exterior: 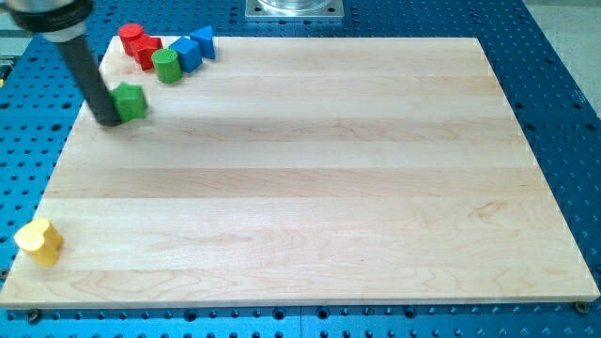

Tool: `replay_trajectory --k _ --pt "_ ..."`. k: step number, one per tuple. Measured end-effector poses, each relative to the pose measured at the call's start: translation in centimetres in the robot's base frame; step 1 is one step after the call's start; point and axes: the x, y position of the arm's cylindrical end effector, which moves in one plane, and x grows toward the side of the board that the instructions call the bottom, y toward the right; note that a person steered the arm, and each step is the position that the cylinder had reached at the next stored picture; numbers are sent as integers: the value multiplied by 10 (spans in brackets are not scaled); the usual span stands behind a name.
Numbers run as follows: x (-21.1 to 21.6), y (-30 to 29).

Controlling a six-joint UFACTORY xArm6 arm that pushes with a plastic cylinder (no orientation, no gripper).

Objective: Move your arm to the bottom left of the yellow heart

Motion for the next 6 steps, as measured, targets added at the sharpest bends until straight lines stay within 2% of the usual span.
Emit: replay_trajectory --k 2,3,4,5,6 --pt "-16 22" --pt "18 4" --pt "87 14" --pt "147 69" --pt "224 76"
